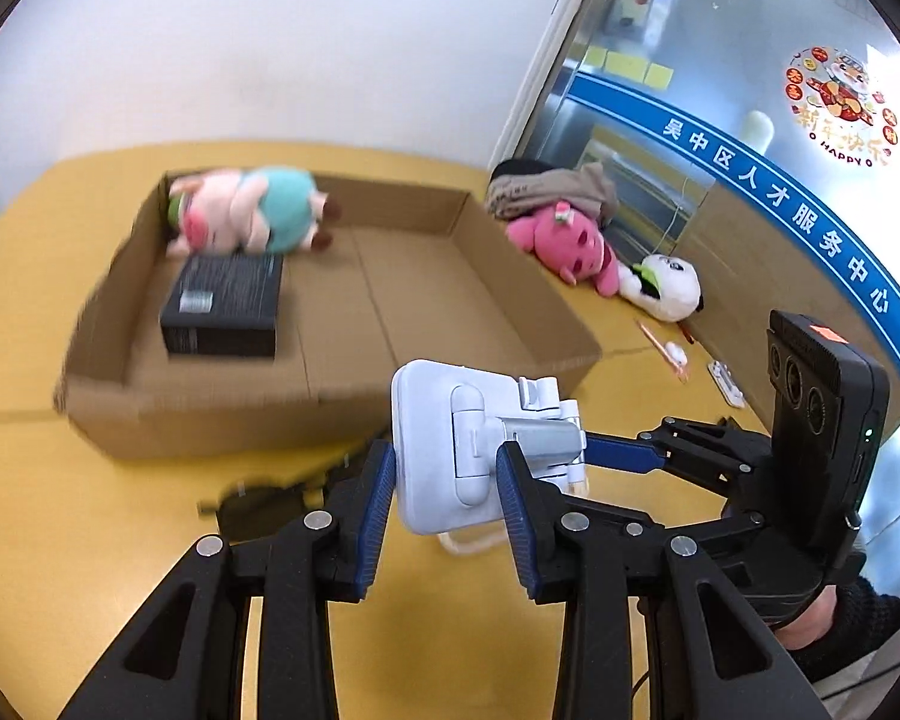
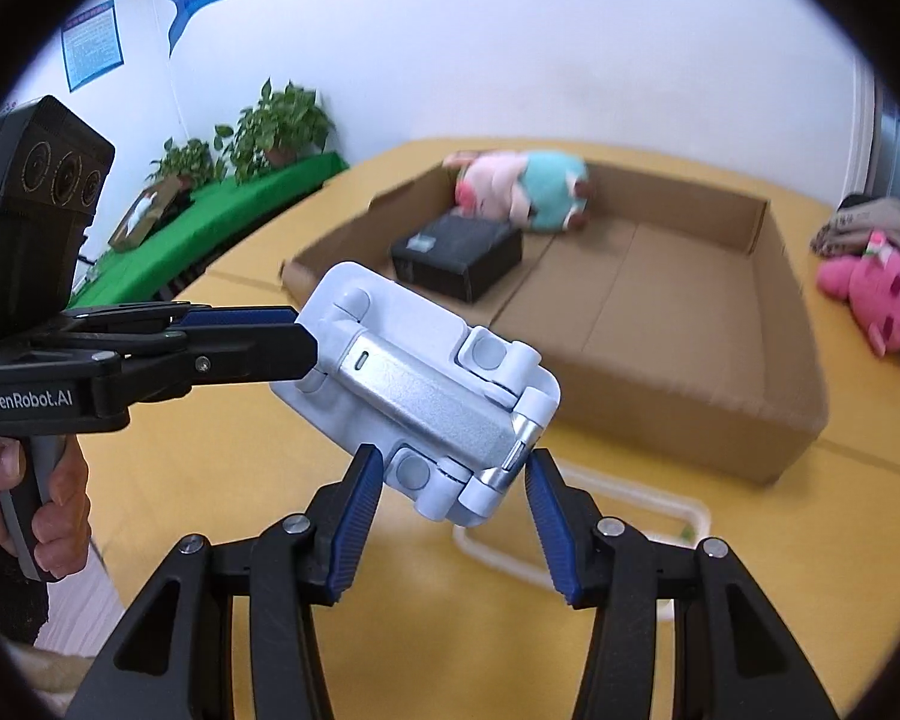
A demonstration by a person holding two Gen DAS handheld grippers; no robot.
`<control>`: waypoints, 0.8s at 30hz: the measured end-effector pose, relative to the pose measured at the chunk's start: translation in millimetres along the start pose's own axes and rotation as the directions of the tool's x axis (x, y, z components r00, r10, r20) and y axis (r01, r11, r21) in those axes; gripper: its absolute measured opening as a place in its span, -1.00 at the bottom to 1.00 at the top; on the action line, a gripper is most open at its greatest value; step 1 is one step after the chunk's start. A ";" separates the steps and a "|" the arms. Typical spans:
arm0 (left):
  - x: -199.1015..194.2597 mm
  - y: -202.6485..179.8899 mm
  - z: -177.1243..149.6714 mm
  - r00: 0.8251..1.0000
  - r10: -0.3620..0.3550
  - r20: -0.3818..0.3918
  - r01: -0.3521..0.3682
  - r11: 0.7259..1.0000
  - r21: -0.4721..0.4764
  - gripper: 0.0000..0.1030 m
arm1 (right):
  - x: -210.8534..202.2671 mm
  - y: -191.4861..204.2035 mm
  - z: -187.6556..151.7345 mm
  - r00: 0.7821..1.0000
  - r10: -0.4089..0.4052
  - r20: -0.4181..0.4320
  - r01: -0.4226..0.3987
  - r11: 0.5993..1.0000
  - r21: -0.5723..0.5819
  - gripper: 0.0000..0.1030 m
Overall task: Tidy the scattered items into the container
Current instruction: 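Carry the phone stand with both grippers over the cardboard box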
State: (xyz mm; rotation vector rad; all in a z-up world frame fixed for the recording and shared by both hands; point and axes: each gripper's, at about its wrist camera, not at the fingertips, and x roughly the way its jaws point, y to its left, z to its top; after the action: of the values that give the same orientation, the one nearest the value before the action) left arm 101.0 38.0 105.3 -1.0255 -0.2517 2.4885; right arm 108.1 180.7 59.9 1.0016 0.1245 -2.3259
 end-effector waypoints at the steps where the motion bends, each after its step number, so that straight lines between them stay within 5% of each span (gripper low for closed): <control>1: 1.1 -0.1 7.1 1.000 0.002 0.008 -0.003 1.000 0.009 -0.28 | -1.1 -2.1 6.5 1.000 -0.007 0.013 0.007 1.000 0.000 -0.06; 12: 40.8 14.5 84.8 0.999 -0.031 0.040 0.031 0.999 0.011 -0.28 | 9.1 -45.2 82.8 0.992 -0.070 0.109 0.067 0.997 0.023 -0.13; 24: 139.1 38.1 199.2 0.999 -0.050 0.005 0.050 0.999 0.009 -0.28 | 82.5 -136.5 166.4 0.989 -0.117 0.091 0.105 0.986 0.126 -0.13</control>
State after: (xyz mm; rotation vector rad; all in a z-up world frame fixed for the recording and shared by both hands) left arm -139.6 67.3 147.2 -0.9975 -0.2649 2.4460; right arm -117.7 201.0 102.0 0.9585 0.0002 -2.5054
